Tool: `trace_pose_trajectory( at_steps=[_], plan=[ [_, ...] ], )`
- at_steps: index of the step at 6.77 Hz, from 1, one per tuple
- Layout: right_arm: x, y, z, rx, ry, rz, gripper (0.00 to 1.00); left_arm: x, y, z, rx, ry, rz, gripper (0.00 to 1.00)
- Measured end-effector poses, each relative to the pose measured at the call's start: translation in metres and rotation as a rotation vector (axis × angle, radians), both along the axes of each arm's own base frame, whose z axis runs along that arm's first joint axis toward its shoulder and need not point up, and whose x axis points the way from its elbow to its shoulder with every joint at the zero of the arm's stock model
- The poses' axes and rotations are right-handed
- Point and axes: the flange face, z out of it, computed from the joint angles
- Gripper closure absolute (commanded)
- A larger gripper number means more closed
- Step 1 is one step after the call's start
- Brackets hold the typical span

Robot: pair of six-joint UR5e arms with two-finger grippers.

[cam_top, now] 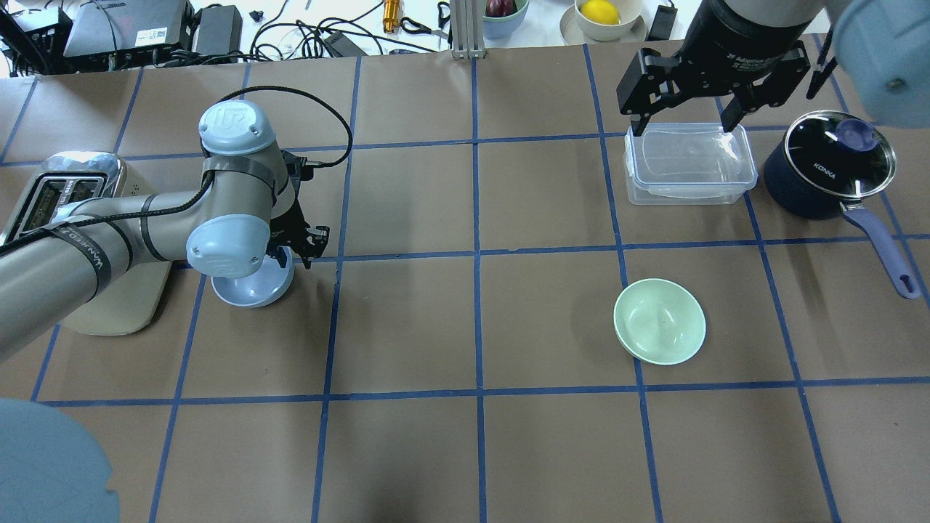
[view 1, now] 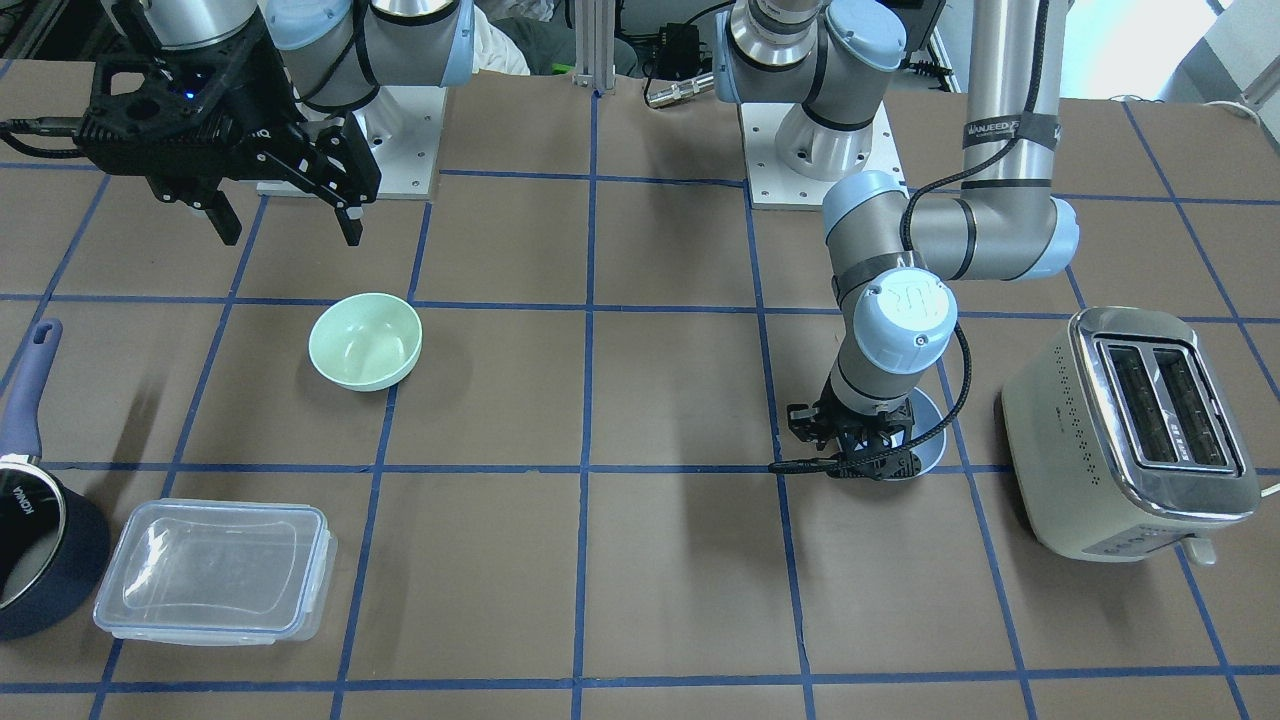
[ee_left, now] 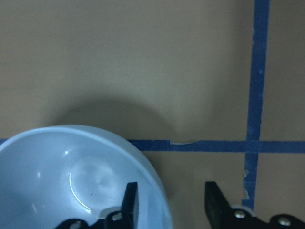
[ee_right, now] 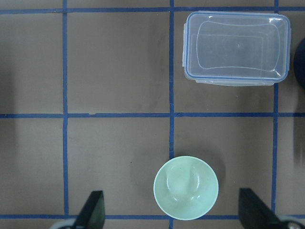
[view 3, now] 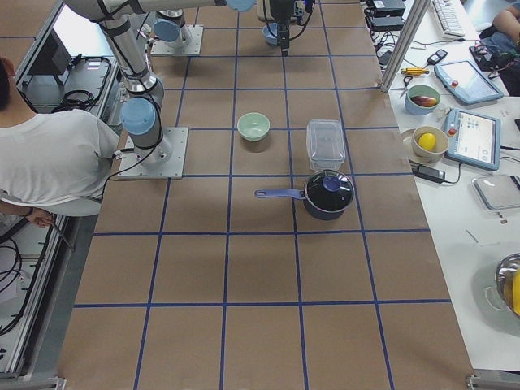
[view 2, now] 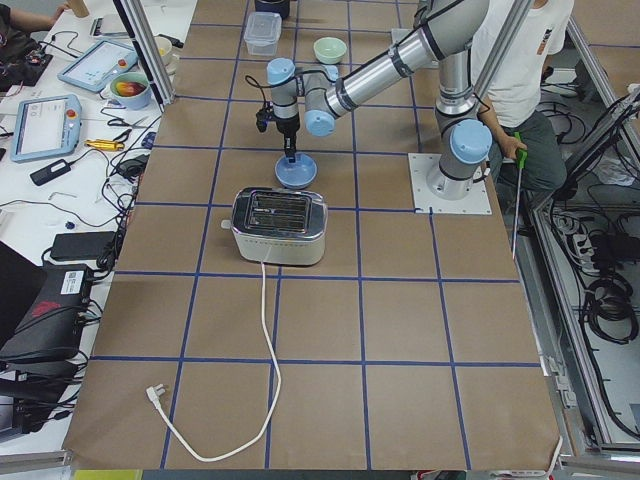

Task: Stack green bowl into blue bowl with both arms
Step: 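Carry the light blue bowl with the left gripper toward the table center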

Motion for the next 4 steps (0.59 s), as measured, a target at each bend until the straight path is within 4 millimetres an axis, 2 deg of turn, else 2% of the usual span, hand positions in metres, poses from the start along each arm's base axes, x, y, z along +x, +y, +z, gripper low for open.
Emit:
trace_pose_trajectory(
  at_steps=[2,3,4],
  plan=[
    [0.0,0.0,0.0,0.001,0.0,0.0,0.0,-0.008,-0.002,0.006,-0.02,-0.039,-0.019,1.0],
    [0.0,0.0,0.0,0.0,0.0,0.0,0.0,-0.027,-0.007,0.021,-0.057,-0.049,-0.039,1.0],
    [0.0,0.0,0.0,-0.001,0.0,0.0,0.0,-0.072,-0.011,0.042,-0.096,-0.046,-0.059,1.0]
  ],
)
